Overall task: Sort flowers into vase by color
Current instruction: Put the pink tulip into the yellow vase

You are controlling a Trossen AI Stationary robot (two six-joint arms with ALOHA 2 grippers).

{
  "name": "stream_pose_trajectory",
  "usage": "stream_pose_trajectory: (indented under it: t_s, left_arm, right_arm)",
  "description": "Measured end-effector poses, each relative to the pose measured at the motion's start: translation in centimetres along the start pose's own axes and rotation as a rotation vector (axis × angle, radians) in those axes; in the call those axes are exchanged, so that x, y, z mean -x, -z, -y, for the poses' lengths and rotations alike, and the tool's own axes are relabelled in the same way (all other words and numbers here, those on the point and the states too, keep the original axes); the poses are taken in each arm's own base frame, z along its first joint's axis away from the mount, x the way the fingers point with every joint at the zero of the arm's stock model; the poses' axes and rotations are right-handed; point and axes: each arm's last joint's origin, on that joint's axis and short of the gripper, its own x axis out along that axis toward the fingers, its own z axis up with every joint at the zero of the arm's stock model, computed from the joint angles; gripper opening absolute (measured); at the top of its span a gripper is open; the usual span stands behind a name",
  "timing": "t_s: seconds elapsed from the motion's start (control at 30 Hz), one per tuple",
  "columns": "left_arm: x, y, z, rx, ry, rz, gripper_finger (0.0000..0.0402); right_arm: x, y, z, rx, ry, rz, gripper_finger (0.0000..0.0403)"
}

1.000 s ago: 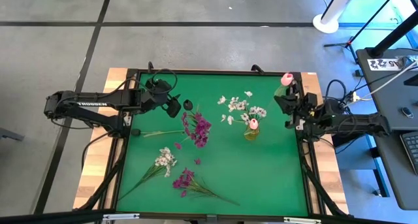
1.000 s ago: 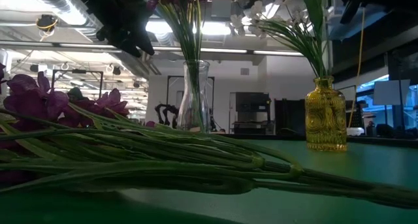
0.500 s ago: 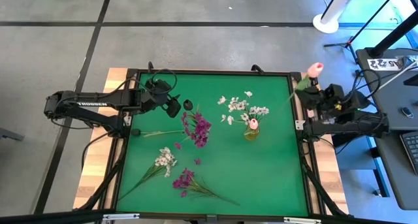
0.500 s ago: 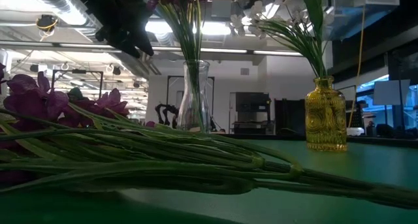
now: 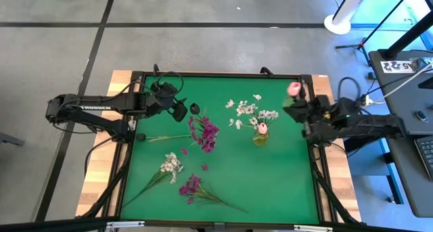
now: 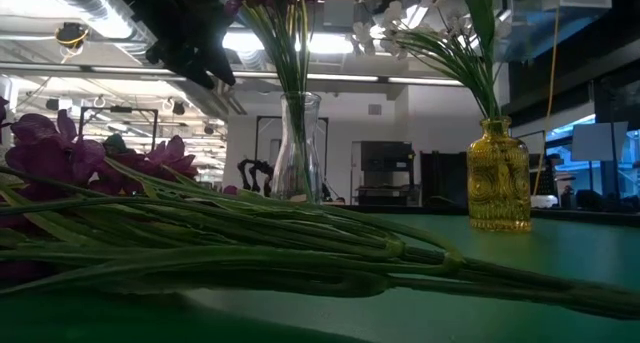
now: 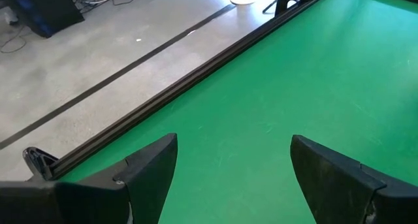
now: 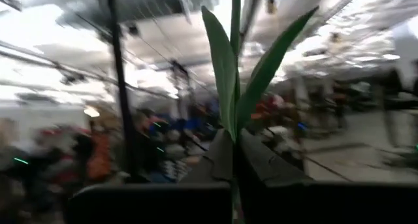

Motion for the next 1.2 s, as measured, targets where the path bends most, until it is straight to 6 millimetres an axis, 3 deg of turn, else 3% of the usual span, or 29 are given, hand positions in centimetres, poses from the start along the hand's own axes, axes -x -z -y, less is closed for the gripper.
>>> stream_pose_trajectory:
  t_s: [0.23,0.8,1.2]
  left_arm:
    - [0.0,0.2,-0.1,-0.01,-0.002,-0.017,0.0292]
    - [0.0,0.2,-0.1,-0.008,-0.002,-0.018,0.0292]
    - [0.0,0.4,-0.2,-0.016,-0.012,-0.038,0.0292]
  right_arm:
    - [-0.9,1.5,0.6,0.111,0.119,-0.055,0.0]
    - [-2.7,3.9,1.3,0.13,0.177,-0.173,0.0]
    - [-2.7,4.3,1.4,0.131,0.183,-0.195,0.0]
